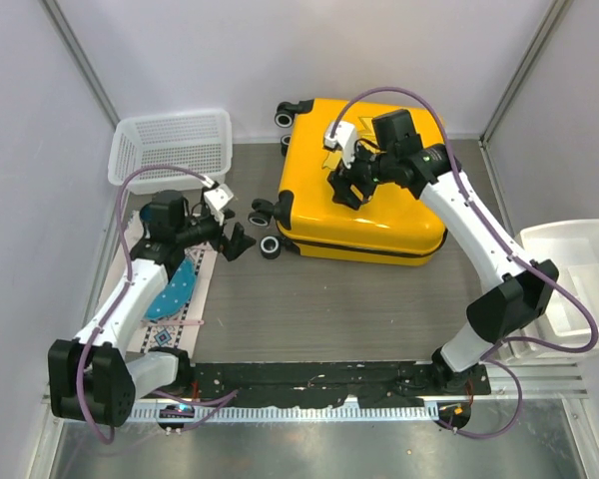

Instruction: Open, take out, and arrange the luggage

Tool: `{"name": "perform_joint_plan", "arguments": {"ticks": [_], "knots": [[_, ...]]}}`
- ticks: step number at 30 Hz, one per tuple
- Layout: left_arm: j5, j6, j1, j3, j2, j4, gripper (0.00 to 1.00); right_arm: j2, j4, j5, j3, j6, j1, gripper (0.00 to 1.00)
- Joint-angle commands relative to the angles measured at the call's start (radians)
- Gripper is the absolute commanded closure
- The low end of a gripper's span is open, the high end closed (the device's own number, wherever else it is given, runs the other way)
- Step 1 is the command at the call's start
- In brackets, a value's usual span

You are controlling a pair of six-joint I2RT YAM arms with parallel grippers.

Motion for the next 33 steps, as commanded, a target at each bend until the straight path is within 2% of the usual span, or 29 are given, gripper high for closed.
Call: {"name": "perform_joint_plan", "arguments": {"ticks": [1, 2, 5, 10, 15, 19, 22, 25, 30, 33], "knots": [[0.118, 0.25, -0.001, 0.002, -0.001, 0.046, 0.01, -0.014, -0.052, -0.004, 0.022, 0.026, -0.01, 0.28], [0.144, 0.302, -0.004, 0.033, 0.025, -0.041, 0.02, -0.02, -0.07, 0.004, 0.022, 0.053, -0.012, 0.27], [0.163, 0.391, -0.027, 0.143, 0.144, -0.12, 0.03, -0.053, -0.1, -0.001, 0.015, 0.125, -0.045, 0.26], [0.126, 0.527, -0.051, 0.263, 0.261, -0.129, 0.03, -0.162, -0.121, -0.071, -0.054, 0.285, -0.264, 0.26], [0.119, 0.761, -0.053, 0.374, 0.367, -0.293, 0.03, -0.241, -0.141, -0.022, -0.152, 0.429, -0.473, 0.27], [0.12, 0.797, -0.059, 0.443, 0.428, -0.319, 0.07, -0.257, -0.112, 0.057, -0.231, 0.585, -0.626, 0.28], [0.117, 0.786, -0.067, 0.478, 0.462, -0.319, 0.13, -0.222, -0.054, 0.061, -0.252, 0.664, -0.729, 0.34], [0.117, 0.794, -0.074, 0.484, 0.475, -0.315, 0.18, -0.149, 0.0, 0.019, -0.237, 0.681, -0.777, 0.39], [0.122, 0.864, -0.106, 0.483, 0.491, -0.315, 0.19, -0.054, 0.027, -0.106, -0.229, 0.691, -0.805, 0.33], [0.114, 0.89, -0.143, 0.477, 0.496, -0.312, 0.22, -0.018, 0.135, -0.157, -0.24, 0.763, -0.806, 0.32]]}}
